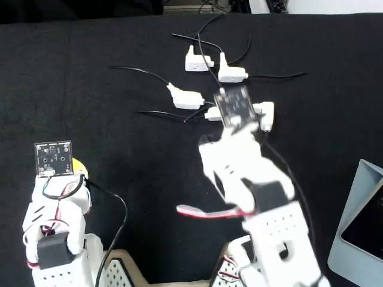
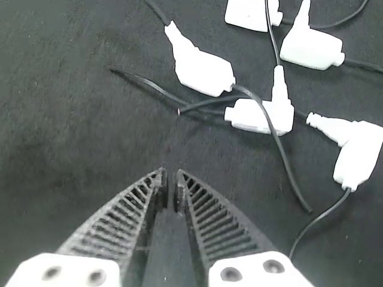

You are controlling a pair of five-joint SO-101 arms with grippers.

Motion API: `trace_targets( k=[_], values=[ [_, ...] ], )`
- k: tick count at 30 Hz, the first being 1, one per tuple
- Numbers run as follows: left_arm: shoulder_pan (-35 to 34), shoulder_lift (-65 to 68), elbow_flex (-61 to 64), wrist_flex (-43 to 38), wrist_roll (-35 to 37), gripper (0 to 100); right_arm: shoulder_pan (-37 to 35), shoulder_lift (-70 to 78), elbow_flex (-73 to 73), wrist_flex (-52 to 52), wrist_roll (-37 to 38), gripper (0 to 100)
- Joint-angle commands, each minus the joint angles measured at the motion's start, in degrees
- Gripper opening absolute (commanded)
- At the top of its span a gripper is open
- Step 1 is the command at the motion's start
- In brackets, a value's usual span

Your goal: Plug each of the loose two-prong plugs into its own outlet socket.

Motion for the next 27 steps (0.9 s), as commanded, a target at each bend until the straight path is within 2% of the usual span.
trace_targets(
  k=[1,8,13,20,27],
  values=[
    [0.3,-0.3,-3.3,-0.9,1.8,3,-0.5,-11.7,7.1,-0.1,-0.6,1.3],
    [0.4,-0.4,-2.0,-1.3,6.6,3,-0.5,-33.9,22.3,-0.1,-0.6,1.3],
    [0.4,-0.4,0.0,-1.4,6.2,3,-0.5,-47.2,30.8,0.0,-0.5,1.4],
    [0.5,-0.4,4.6,-1.5,6.2,3,2.7,-44.7,38.3,-7.4,-1.0,1.5],
    [9.6,-0.4,14.5,-1.5,6.2,3,4.4,-45.1,38.0,0.7,-1.0,1.5]
  ],
)
